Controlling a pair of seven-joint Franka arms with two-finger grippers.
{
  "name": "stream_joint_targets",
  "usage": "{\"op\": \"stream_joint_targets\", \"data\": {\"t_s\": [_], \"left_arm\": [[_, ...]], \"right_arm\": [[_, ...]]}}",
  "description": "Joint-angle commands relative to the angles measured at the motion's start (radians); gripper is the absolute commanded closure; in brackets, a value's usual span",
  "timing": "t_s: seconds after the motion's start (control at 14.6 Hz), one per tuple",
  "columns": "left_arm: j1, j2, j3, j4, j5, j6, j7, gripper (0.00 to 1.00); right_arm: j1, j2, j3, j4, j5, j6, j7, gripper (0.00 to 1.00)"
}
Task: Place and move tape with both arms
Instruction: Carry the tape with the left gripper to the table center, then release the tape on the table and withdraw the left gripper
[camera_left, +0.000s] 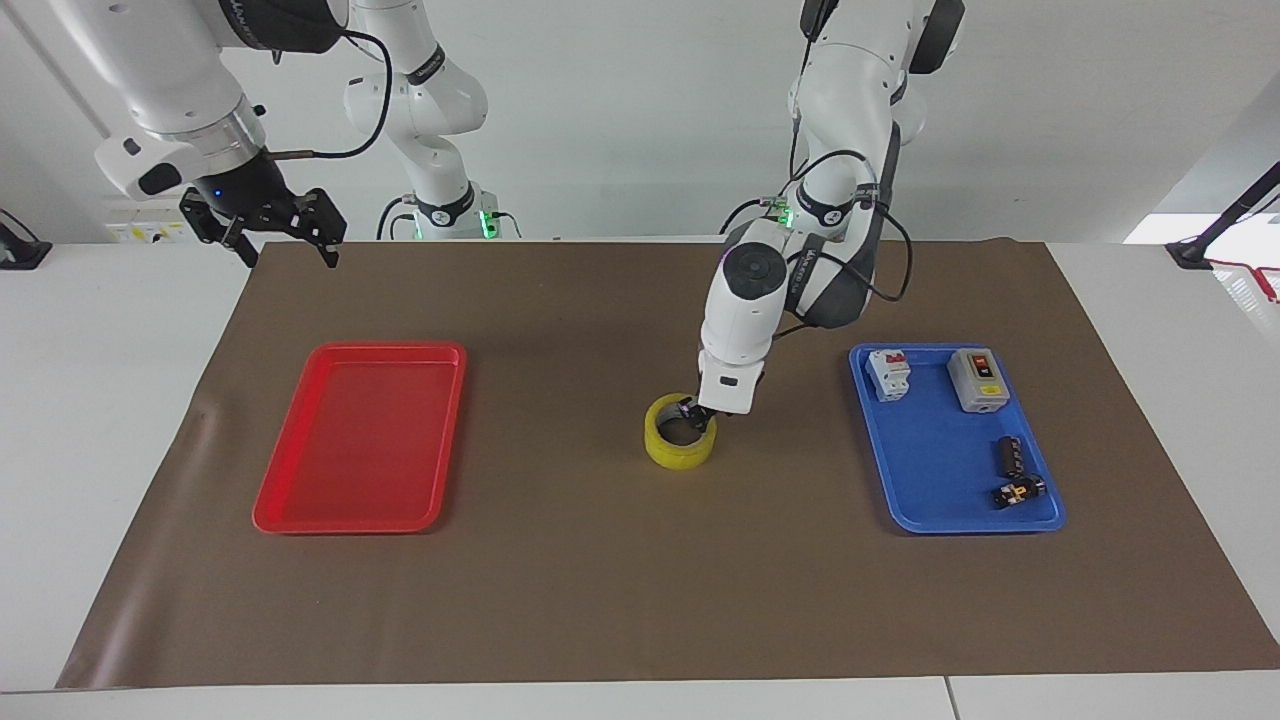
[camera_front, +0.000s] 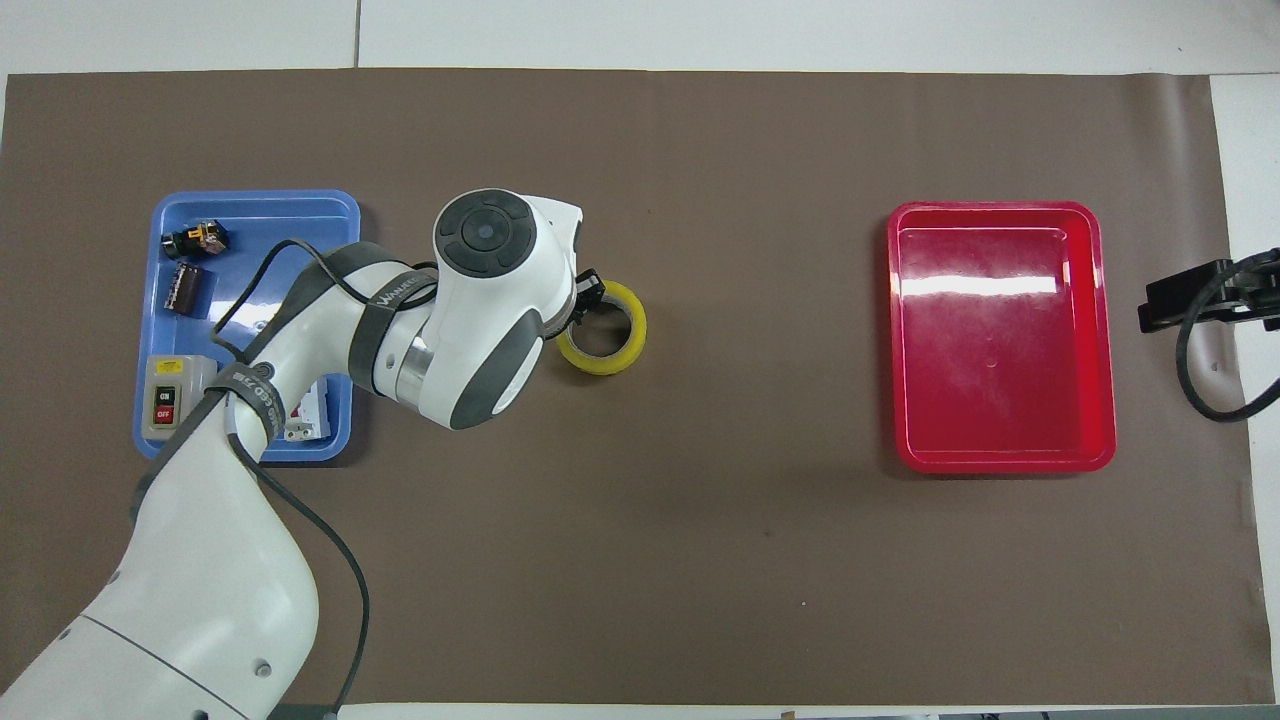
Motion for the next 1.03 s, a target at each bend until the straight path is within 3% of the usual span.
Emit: {"op": "stream_joint_targets", "data": {"t_s": [0.0, 0.21, 0.41, 0.75, 0.96], "left_arm": [[0.127, -0.153, 0.000, 0.003, 0.016, -0.168, 0.167, 0.00], [0.285, -0.268, 0.003, 0.020, 0.013, -0.337, 0.495, 0.00], [0.387, -0.357, 0.003, 0.021, 0.013, -0.457, 0.767, 0.00], [0.413, -0.414, 0.004, 0.009, 0.011, -0.537, 0.843, 0.00], [0.361, -0.404, 0.085, 0.026, -0.048, -0.537, 0.869, 0.00]], "right_arm": [[-0.010, -0.021, 0.006, -0.029, -0.008, 0.023, -0.016, 0.00], [0.007, -0.034, 0.008, -0.056, 0.010, 0.014, -0.007, 0.00], [0.122, 0.017, 0.011, -0.049, 0.021, 0.088, -0.004, 0.00], [0.372, 0.247, 0.016, -0.020, 0.026, 0.336, 0.312, 0.00], [0.505, 0.380, 0.016, -0.012, 0.023, 0.491, 0.483, 0.00]]}}
